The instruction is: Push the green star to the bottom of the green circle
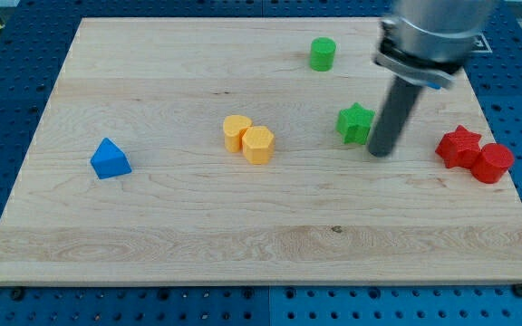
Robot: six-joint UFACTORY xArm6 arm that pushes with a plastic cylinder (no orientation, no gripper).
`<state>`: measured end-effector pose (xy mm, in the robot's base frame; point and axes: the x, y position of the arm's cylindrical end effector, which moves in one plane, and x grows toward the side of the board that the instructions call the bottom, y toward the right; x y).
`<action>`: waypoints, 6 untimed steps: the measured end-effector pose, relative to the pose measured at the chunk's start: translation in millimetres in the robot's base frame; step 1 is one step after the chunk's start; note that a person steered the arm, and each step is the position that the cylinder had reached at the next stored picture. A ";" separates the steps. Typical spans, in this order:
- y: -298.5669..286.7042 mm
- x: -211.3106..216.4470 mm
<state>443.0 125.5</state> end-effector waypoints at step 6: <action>-83.2 -112.8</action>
